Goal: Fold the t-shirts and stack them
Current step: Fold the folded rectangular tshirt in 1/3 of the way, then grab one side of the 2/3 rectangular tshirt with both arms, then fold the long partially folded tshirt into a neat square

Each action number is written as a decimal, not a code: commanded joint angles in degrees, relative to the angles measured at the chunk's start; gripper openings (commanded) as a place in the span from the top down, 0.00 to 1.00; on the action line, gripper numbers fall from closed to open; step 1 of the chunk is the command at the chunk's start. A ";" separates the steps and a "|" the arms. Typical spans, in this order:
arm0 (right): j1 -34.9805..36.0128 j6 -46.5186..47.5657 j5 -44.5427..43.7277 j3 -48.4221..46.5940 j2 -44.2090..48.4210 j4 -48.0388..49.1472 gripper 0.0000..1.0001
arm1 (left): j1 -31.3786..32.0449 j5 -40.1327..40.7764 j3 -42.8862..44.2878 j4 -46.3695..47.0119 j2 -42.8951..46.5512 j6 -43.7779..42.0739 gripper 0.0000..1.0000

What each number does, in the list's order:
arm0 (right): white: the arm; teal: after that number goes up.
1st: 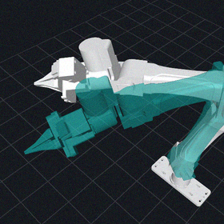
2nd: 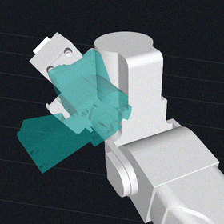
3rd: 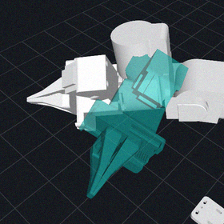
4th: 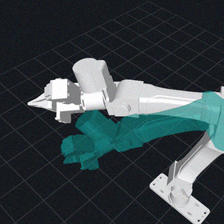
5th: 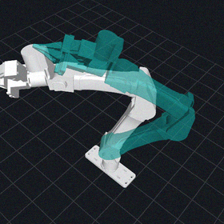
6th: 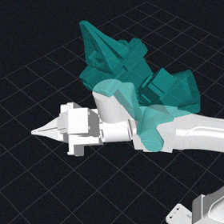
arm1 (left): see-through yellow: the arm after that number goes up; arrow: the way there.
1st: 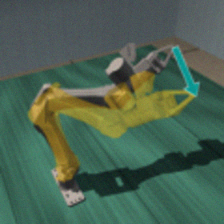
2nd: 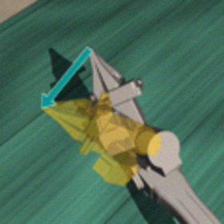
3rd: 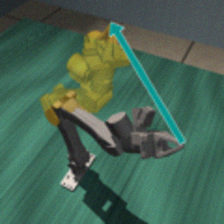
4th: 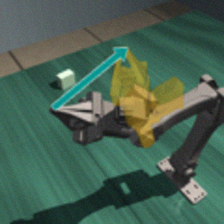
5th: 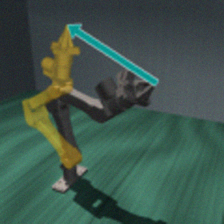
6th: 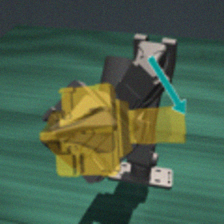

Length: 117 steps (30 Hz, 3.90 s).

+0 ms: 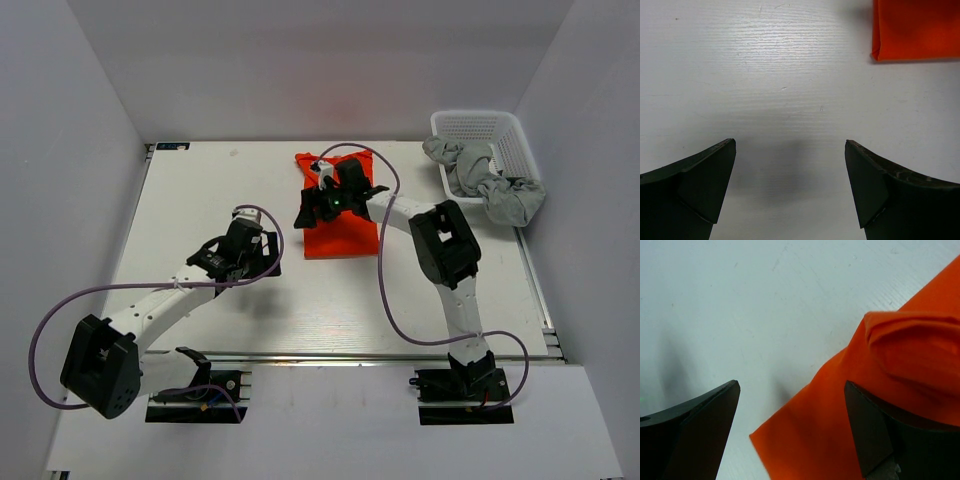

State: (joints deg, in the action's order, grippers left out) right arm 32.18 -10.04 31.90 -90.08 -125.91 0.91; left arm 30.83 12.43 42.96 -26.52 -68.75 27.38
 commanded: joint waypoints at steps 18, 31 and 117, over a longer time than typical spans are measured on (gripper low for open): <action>-2.74 -7.45 -25.57 -11.91 -3.68 10.78 0.10 | 0.45 -1.97 1.42 3.31 -1.20 -2.32 0.00; -7.13 -11.49 -41.58 29.16 32.11 -6.07 0.10 | 0.99 -10.48 9.59 15.35 -18.16 -6.63 0.00; -8.89 -5.16 -23.28 38.05 56.30 -4.16 1.00 | -6.48 -41.43 15.74 17.55 -14.30 4.26 1.00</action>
State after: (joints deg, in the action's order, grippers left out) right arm 23.68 -16.05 10.48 -48.80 -68.27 -7.51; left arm 25.98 -29.95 55.94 -12.73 -82.54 30.17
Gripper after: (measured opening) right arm 0.014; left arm 0.022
